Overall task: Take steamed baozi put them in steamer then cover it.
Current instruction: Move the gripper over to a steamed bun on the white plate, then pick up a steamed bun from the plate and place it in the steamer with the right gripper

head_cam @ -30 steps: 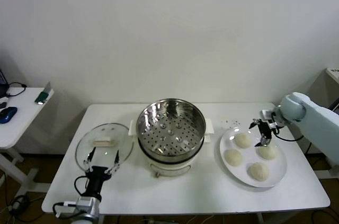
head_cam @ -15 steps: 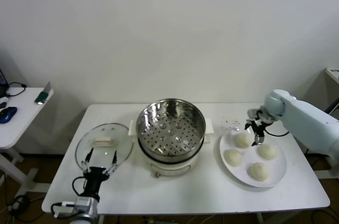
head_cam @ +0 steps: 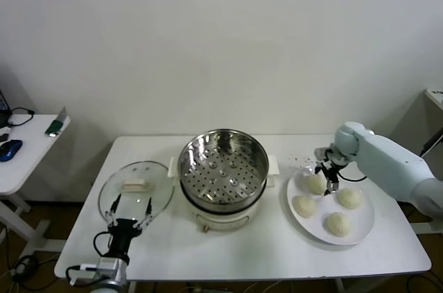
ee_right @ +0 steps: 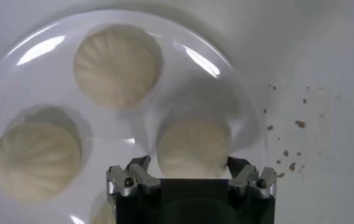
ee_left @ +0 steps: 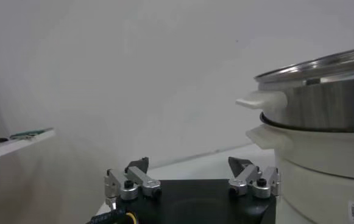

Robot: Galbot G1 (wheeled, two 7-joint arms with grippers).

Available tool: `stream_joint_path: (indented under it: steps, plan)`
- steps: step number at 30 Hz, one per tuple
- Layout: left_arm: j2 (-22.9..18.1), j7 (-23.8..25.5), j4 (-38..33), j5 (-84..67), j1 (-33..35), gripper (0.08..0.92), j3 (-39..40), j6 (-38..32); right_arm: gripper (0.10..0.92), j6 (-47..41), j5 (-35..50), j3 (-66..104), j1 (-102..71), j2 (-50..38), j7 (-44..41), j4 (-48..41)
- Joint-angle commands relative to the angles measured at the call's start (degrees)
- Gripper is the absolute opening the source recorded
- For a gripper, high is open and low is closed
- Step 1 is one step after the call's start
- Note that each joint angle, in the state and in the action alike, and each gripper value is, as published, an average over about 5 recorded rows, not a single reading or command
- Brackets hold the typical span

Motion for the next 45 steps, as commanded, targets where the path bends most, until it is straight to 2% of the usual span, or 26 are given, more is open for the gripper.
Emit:
stream_joint_path:
  steps: [1,8,16,23,29,34,38,45]
  plan:
    - [-0.01,-0.01,-0.08,0.09,-0.01,0.823,-0.02,0.06,0.751,0.11,-0.55,0.07,-0.18,0.84,-0.07,-1.08]
    - [-0.09,-0.03,-0.16,0.25,0.39,0.823,0.01,-0.16,0.663,0.81,-0.47,0.6,0.14,0.78,-0.49,-1.24]
    - [-0.18,-0.1,-0.2,0.1,1.24,0.823,-0.13,-0.67,0.653,3.83,1.14,-1.59,4.6,-0.4,-1.24,1.1]
    - [0.03,-0.18,-0.54,0.06,2.08,0.823,-0.15,-0.9,0.661,12.61,5.46,-13.78,22.25,-0.64,-3.7,7.51]
    - [0.22,-0.94,-0.56,-0.18,2.58,0.823,-0.03,-0.71,0.669,22.0,6.89,-21.69,36.23,3.48,-4.86,12.79]
    - [0.36,-0.95,-1.16,-0.1,3.19,0.823,0.28,-0.63,0.671,29.47,3.64,-22.41,41.55,8.57,-5.15,15.74]
    - [0.31,-1.07,-1.34,0.02,3.52,0.823,0.58,-0.88,0.677,33.86,-2.13,-19.79,41.99,14.16,-4.13,17.71]
    - [0.67,-1.3,-1.66,-0.45,3.97,0.823,0.33,-0.83,0.679,36.03,-8.41,-15.52,37.48,21.58,-3.37,21.66]
